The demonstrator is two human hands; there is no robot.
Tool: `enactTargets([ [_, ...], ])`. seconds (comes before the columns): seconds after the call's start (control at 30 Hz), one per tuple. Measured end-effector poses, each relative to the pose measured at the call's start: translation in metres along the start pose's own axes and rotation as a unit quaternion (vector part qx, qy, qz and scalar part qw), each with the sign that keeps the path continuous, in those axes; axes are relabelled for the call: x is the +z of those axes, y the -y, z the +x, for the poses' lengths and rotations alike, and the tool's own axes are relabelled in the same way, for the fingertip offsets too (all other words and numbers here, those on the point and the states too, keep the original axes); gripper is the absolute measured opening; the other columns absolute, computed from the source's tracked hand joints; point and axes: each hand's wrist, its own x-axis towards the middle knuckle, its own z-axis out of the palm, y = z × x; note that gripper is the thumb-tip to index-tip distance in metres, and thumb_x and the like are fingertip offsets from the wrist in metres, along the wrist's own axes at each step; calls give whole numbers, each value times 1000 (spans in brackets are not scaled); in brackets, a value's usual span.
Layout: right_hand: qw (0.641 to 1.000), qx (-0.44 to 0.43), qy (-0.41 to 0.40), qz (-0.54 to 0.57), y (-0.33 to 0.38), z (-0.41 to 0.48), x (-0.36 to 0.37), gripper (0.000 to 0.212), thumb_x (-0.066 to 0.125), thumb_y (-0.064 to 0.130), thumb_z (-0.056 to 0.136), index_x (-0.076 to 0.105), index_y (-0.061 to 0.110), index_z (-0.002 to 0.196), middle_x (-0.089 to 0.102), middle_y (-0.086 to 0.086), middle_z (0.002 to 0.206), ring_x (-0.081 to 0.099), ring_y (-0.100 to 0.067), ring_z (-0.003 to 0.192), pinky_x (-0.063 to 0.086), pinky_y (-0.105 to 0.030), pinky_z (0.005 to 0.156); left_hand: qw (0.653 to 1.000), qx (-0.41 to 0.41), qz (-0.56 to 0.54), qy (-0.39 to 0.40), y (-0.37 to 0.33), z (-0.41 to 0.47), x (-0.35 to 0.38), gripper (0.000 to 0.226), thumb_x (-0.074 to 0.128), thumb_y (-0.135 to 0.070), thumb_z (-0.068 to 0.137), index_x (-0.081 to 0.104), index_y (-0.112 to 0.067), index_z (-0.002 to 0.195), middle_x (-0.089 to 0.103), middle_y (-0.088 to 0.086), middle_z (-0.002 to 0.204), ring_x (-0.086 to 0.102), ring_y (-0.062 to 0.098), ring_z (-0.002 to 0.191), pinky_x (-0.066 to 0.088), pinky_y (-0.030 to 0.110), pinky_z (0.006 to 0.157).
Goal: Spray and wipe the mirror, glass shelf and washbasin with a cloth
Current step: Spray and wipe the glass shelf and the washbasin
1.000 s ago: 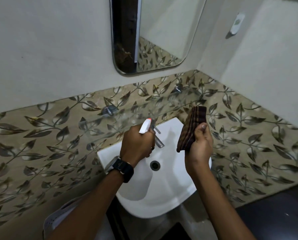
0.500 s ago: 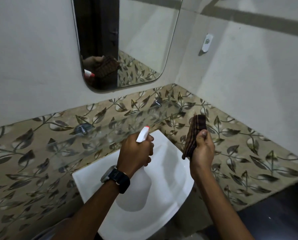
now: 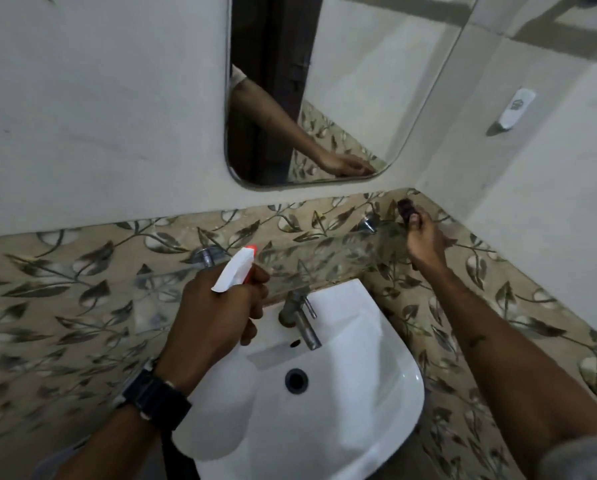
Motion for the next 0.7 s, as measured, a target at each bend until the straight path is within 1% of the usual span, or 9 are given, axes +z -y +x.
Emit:
enactTargets([
  [0.07,999,-11,31,-41,-3,2,12,42,35,29,109,51,10,143,54,-22,146,52,-41,131,42,-39,104,1000,2,-3,-14,0,1,-13,27,56,11,77,74,-8,84,73,20,85,50,28,42,42,32,42],
  [0.17,986,-58,108,-113,-13,0,30,39,36,23,109,54,3,137,58,-29,136,55,-44,123,44,-41,97,999,-3,-4,-37,3,5,-25,30,56,12,75,75,-9,82,74,15,83,51,28,40,44,33,42],
  [0.27,987,-56,93,-122,-15,0,35,38,37,21,108,54,3,136,60,-30,131,56,-46,121,45,-44,96,999,-9,-9,-50,7,7,-29,32,56,12,75,77,-11,83,75,14,80,51,28,40,44,33,44],
  [0.37,985,-72,69,-141,-11,-10,41,42,35,25,105,55,1,134,60,-30,130,56,-47,120,45,-46,98,999,-9,-6,-52,7,6,-29,31,56,15,74,76,-8,82,74,14,80,51,27,38,43,30,39],
  [0.43,978,-123,91,-140,-2,-39,51,39,37,23,107,52,7,140,59,-26,136,56,-44,123,45,-46,101,999,-12,-10,-48,8,7,-29,33,55,17,73,76,-7,81,74,14,80,51,26,36,42,30,38],
  [0.5,958,-211,137,-134,1,-69,55,42,37,26,109,45,13,148,54,-18,147,51,-36,133,40,-42,110,999,-15,-15,-45,9,9,-31,33,54,18,72,76,-6,81,74,15,80,50,28,37,42,31,40],
  [0.57,948,-246,155,-132,-3,-73,51,44,36,30,110,43,15,151,52,-15,150,49,-31,137,39,-42,111,999,-16,-15,-48,9,10,-34,32,55,16,72,76,-5,81,74,17,81,50,29,39,42,32,39],
  [0.63,966,-175,135,-136,-6,-50,44,44,35,31,109,45,15,149,57,-18,143,55,-36,129,45,-42,101,999,-11,-7,-52,8,9,-38,29,56,15,72,76,-5,81,75,16,82,50,29,39,43,31,37],
  [0.7,982,-90,106,-126,-6,-27,38,42,35,28,109,47,11,146,58,-23,139,56,-41,127,45,-42,98,999,-7,-5,-49,6,7,-42,29,56,14,73,76,-5,81,75,16,83,50,30,38,43,30,37],
])
